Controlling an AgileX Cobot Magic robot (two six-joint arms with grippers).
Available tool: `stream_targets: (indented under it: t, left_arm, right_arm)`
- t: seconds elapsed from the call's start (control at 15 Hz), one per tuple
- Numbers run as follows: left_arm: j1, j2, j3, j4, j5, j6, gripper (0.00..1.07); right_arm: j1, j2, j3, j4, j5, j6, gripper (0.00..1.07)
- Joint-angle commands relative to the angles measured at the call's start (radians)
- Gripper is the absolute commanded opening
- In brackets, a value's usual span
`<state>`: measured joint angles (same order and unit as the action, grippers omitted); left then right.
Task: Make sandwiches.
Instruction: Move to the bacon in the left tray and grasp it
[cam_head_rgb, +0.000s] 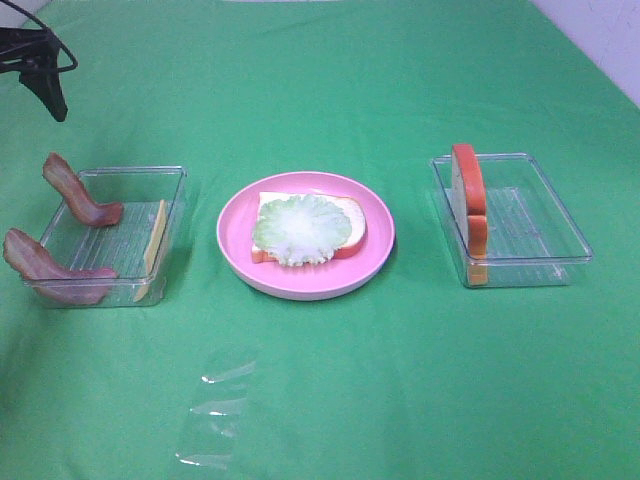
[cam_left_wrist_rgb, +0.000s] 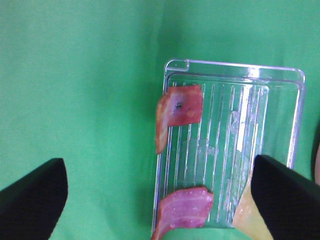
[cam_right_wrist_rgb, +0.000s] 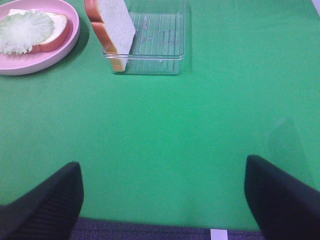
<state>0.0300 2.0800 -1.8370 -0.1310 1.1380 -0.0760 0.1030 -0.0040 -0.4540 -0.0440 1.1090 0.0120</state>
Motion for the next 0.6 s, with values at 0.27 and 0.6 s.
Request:
stream_targets:
  t: [0.27, 0.6]
  left_arm:
    - [0.0, 0.097, 0.007, -0.078, -0.114, 0.007, 0.89]
    - [0.0, 0.165, 0.007, -0.091, -0.142, 0.007, 0.88]
  right_arm:
    - [-0.002, -0.029, -0.004, 0.001, -0.005, -0.002, 0.84]
    - [-0.002, -0.029, -0.004, 0.001, -0.005, -0.002, 0.84]
